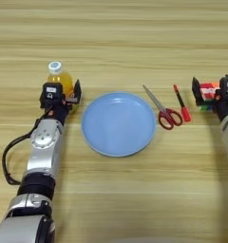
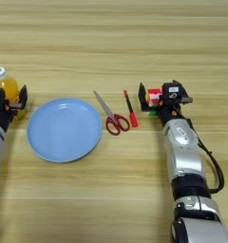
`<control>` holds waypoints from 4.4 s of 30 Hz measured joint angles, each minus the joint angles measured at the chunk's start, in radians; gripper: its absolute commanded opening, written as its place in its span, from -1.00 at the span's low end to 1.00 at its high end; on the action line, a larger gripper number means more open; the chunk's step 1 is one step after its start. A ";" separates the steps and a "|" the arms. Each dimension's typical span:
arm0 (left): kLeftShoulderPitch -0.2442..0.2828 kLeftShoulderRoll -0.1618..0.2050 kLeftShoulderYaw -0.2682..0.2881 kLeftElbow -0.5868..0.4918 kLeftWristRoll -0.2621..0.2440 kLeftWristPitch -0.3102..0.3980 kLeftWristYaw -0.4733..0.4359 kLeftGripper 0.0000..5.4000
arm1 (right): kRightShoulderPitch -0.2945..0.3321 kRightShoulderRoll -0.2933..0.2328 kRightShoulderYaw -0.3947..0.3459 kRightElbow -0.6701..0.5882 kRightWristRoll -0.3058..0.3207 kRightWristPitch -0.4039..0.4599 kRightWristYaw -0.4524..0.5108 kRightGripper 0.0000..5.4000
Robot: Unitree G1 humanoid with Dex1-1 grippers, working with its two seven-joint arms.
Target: Move the objects on the table
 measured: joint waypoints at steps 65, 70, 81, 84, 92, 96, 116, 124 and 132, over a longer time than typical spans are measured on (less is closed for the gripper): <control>0.155 -0.016 -0.270 -0.307 -0.041 0.116 -0.359 0.24 | -0.002 0.022 0.027 -0.005 -0.002 0.006 -0.021 1.00; 0.150 -0.017 -0.265 -0.301 -0.035 0.116 -0.351 0.41 | -0.002 0.024 0.027 -0.005 -0.002 0.006 -0.021 1.00; 0.150 -0.016 -0.257 -0.295 -0.027 0.118 -0.328 0.81 | -0.002 0.024 0.028 -0.005 -0.002 0.006 -0.021 1.00; 0.150 -0.016 -0.257 -0.295 -0.026 0.118 -0.327 0.94 | -0.002 0.024 0.029 -0.005 -0.002 0.006 -0.021 1.00; 0.150 -0.021 -0.249 -0.298 -0.033 0.116 -0.327 0.99 | -0.002 0.024 0.029 -0.005 -0.002 0.006 -0.021 1.00; 0.150 -0.034 -0.239 -0.337 -0.070 0.090 -0.349 0.99 | -0.002 0.024 0.029 -0.006 -0.002 0.006 -0.020 1.00; 0.173 -0.076 -0.187 -0.508 -0.253 0.010 -0.431 0.99 | -0.002 0.024 0.036 -0.006 -0.002 0.007 -0.019 1.00; 0.154 -0.099 -0.053 -0.569 -0.381 -0.033 -0.381 0.99 | -0.002 0.024 0.042 -0.006 -0.003 0.007 -0.020 1.00; 0.066 -0.083 0.096 -0.450 -0.289 -0.089 -0.164 0.99 | -0.001 0.024 0.043 -0.012 -0.003 0.007 -0.020 1.00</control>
